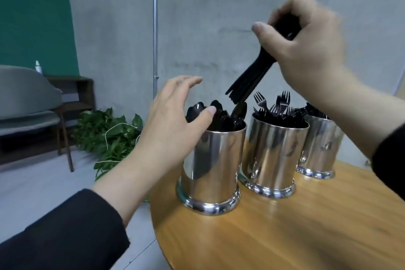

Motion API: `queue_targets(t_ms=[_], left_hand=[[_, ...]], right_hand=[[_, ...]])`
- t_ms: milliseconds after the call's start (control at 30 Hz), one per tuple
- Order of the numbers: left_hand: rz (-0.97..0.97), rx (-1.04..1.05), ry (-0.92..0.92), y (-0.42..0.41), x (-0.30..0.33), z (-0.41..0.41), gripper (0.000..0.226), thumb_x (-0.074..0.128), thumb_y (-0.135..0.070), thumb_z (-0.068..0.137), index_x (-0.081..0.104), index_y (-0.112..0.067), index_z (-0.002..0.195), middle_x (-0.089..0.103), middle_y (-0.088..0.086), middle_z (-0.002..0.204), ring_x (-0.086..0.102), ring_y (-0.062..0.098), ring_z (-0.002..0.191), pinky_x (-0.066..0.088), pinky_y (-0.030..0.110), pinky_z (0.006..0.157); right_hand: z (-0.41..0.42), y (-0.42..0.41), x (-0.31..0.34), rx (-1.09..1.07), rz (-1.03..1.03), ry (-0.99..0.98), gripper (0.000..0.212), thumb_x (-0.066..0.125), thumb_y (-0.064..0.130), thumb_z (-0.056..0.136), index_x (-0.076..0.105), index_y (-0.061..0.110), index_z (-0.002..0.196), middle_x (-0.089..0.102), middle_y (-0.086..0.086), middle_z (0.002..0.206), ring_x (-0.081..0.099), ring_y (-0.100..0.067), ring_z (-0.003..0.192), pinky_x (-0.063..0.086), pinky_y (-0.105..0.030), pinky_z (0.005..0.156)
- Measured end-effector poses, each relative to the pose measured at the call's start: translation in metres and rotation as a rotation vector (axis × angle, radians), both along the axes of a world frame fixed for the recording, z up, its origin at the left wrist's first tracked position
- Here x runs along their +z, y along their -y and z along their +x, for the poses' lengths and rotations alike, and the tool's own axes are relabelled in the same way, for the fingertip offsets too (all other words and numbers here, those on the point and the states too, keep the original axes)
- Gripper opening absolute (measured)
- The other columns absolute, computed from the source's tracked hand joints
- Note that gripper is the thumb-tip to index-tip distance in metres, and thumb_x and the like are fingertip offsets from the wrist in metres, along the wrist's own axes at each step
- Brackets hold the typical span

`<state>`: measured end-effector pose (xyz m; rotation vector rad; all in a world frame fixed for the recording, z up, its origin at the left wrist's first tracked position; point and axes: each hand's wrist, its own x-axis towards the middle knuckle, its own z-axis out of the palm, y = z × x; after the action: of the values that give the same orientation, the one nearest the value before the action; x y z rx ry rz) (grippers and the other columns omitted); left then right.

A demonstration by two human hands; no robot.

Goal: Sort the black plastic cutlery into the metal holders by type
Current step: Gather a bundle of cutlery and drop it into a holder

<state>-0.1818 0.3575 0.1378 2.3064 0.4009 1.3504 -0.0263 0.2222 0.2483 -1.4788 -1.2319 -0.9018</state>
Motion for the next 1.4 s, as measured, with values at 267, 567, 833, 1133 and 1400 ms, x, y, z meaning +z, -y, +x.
queue_targets(t_ms=[267, 567, 833, 1133, 1400], left_hand=[[-0.041, -0.108, -0.271, -0.031, 0.003, 0.015, 0.079, 0.065, -0.064, 0.086, 0.032, -0.042, 0.155, 0.032, -0.024, 0.158, 0.031, 0.0, 0.144, 0.026, 0.023, 0.105], [-0.118, -0.194, -0.266, -0.037, -0.008, 0.029, 0.085, 0.061, -0.069, 0.084, 0.029, -0.041, 0.158, 0.034, -0.023, 0.159, 0.032, 0.0, 0.144, 0.03, 0.024, 0.109], [-0.156, -0.262, -0.225, -0.039, -0.01, 0.031, 0.08, 0.066, -0.064, 0.083, 0.033, -0.046, 0.153, 0.046, -0.021, 0.149, 0.045, 0.001, 0.135, 0.04, 0.03, 0.111], [-0.221, -0.309, -0.149, -0.037, -0.005, 0.036, 0.071, 0.067, -0.056, 0.089, 0.033, -0.049, 0.151, 0.041, -0.024, 0.15, 0.037, -0.006, 0.137, 0.03, 0.019, 0.103], [-0.277, -0.291, -0.121, -0.038, 0.0, 0.043, 0.066, 0.058, -0.062, 0.093, 0.036, -0.041, 0.152, 0.041, -0.017, 0.156, 0.038, 0.003, 0.143, 0.033, 0.03, 0.114]], right_hand=[[0.028, -0.056, 0.001, -0.123, -0.226, 0.072, 0.029, 0.071, 0.044, 0.088, 0.063, 0.015, 0.087, 0.061, 0.0, 0.075, 0.053, -0.017, 0.071, 0.035, -0.027, 0.062], [0.03, -0.075, -0.038, -0.086, -0.631, -0.048, 0.029, 0.067, 0.049, 0.092, 0.062, 0.02, 0.09, 0.067, 0.005, 0.076, 0.061, -0.011, 0.072, 0.046, -0.029, 0.066], [0.025, -0.064, -0.037, 0.098, -0.813, -0.244, 0.042, 0.033, 0.045, 0.107, 0.067, 0.021, 0.114, 0.073, 0.002, 0.104, 0.068, -0.016, 0.099, 0.049, -0.041, 0.1], [0.016, -0.062, -0.042, 0.126, -0.753, -0.293, 0.031, 0.041, 0.039, 0.108, 0.065, 0.022, 0.117, 0.073, -0.004, 0.106, 0.068, -0.021, 0.102, 0.05, -0.048, 0.099], [0.009, -0.059, -0.047, 0.164, -0.65, -0.361, 0.038, 0.04, 0.05, 0.105, 0.06, 0.027, 0.128, 0.069, 0.01, 0.112, 0.064, -0.007, 0.106, 0.049, -0.033, 0.1]])
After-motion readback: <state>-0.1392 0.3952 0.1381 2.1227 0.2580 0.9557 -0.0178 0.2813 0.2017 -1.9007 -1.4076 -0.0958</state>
